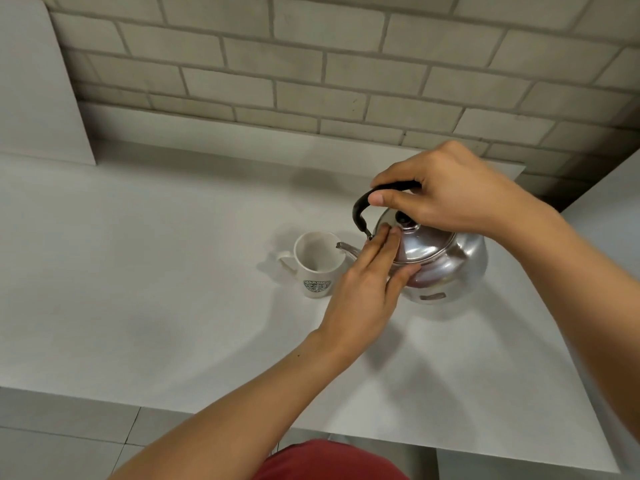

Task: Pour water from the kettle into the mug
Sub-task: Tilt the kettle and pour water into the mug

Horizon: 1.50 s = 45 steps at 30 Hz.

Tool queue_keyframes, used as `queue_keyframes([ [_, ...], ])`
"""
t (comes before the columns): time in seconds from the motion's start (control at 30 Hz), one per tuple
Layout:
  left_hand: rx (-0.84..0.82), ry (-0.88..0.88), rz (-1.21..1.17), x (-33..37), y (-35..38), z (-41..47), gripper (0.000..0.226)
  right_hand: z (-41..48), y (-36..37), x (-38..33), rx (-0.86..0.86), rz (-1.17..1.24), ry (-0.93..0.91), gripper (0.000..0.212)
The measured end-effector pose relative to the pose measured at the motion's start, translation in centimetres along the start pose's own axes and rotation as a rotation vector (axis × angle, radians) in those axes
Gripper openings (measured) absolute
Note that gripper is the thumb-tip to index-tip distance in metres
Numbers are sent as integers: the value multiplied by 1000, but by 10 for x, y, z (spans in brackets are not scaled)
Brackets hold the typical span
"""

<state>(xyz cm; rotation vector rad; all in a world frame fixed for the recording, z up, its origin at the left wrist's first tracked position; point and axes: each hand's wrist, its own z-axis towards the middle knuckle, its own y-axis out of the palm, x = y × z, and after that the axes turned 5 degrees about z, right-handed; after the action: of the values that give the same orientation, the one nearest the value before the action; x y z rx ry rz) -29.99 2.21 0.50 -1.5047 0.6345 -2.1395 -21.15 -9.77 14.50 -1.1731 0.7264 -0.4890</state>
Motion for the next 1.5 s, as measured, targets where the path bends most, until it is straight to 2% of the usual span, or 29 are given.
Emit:
queue_keyframes([
  [0.37, 93, -25, -181, 1, 8, 5, 58, 18, -10, -20, -91, -170, -64, 35],
  [0.6, 110, -17, -256, 2, 12, 5, 58, 18, -11, -24, -113, -207, -38, 33],
  [1.5, 230, -5, -357, 8, 17, 8, 55, 27, -15, -36, -163, -375, -15, 38],
])
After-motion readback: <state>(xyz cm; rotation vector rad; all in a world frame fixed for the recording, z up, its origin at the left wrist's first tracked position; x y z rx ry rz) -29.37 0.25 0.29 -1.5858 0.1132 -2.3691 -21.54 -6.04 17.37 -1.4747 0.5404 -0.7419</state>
